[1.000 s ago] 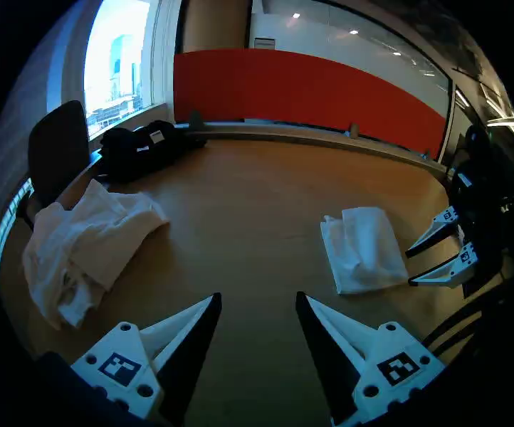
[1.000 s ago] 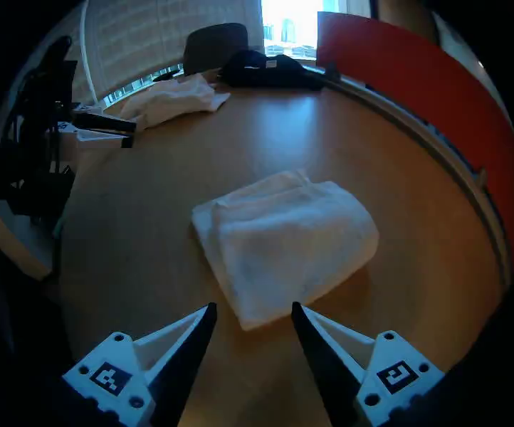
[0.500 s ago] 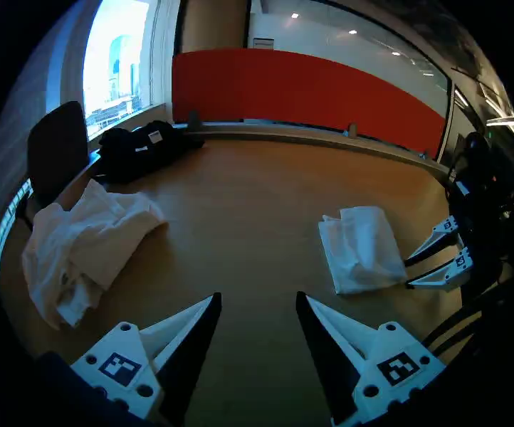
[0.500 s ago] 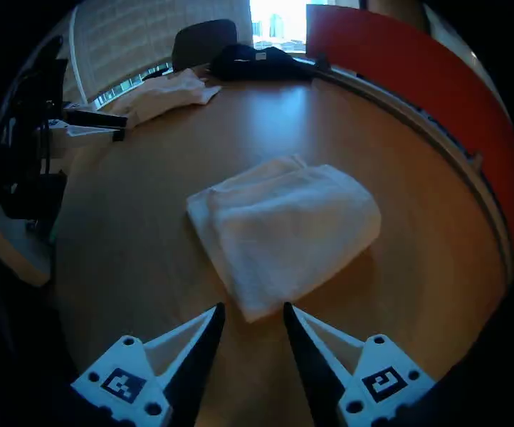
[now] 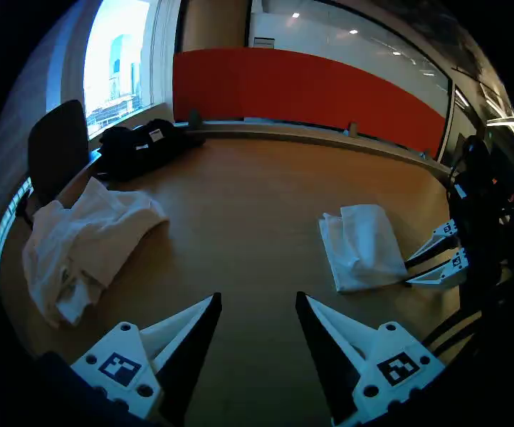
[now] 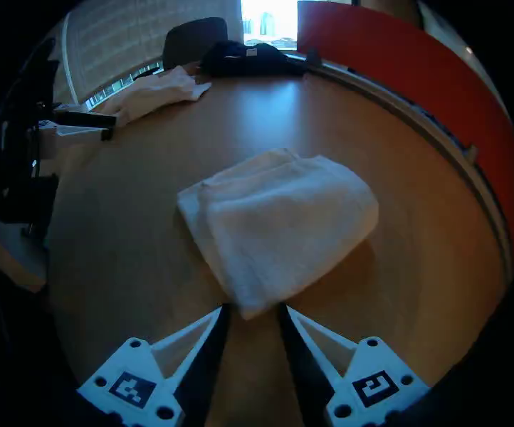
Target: Fold towel
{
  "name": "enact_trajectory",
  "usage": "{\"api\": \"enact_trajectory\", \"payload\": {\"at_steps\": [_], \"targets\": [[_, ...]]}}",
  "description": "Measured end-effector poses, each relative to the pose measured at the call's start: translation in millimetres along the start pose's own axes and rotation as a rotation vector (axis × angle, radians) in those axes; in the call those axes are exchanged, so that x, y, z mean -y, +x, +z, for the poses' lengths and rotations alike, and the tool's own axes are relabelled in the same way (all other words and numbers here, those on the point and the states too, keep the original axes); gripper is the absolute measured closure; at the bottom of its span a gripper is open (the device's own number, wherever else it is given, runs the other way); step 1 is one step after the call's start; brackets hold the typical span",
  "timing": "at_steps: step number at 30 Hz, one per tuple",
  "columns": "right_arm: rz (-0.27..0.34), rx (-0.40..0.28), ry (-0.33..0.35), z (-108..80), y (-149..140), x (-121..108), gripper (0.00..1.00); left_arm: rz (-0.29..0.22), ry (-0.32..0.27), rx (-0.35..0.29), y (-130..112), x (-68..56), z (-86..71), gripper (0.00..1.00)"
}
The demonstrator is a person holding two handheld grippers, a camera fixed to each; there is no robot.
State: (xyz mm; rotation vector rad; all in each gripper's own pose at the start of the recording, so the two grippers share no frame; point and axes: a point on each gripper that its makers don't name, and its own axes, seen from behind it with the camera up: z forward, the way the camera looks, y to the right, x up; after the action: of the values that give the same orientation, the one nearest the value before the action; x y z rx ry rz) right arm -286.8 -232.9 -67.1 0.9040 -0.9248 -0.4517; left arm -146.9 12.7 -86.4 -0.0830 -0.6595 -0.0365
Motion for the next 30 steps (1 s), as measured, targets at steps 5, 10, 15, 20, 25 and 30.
{"api": "enact_trajectory", "payload": {"at_steps": [5, 10, 15, 20, 25, 30], "targets": [[0.007, -0.004, -0.016, 1.7, 1, -2, 0.64, 0.001, 0.001, 0.001, -1, 0.6, -0.3, 0.23], [0.013, -0.003, -0.017, 1.1, 0, -2, 0.83, 0.001, 0.002, 0.002, -2, 1.3, -0.4, 0.23], [0.02, -0.004, -0.015, -0.2, 1, -2, 0.91, 0.003, 0.002, 0.005, -2, 1.9, -0.5, 0.23], [0.014, -0.013, -0.014, -3.6, 4, -1, 0.94, 0.006, 0.0, 0.004, -2, 1.1, -1.0, 0.23], [0.01, -0.03, -0.014, -8.6, 12, -2, 0.94, 0.006, 0.0, 0.002, -2, 1.2, -1.3, 0.23], [0.003, -0.06, -0.015, -18.1, 27, -6, 0.94, 0.009, 0.002, 0.0, -1, 1.6, -1.9, 0.23]]}}
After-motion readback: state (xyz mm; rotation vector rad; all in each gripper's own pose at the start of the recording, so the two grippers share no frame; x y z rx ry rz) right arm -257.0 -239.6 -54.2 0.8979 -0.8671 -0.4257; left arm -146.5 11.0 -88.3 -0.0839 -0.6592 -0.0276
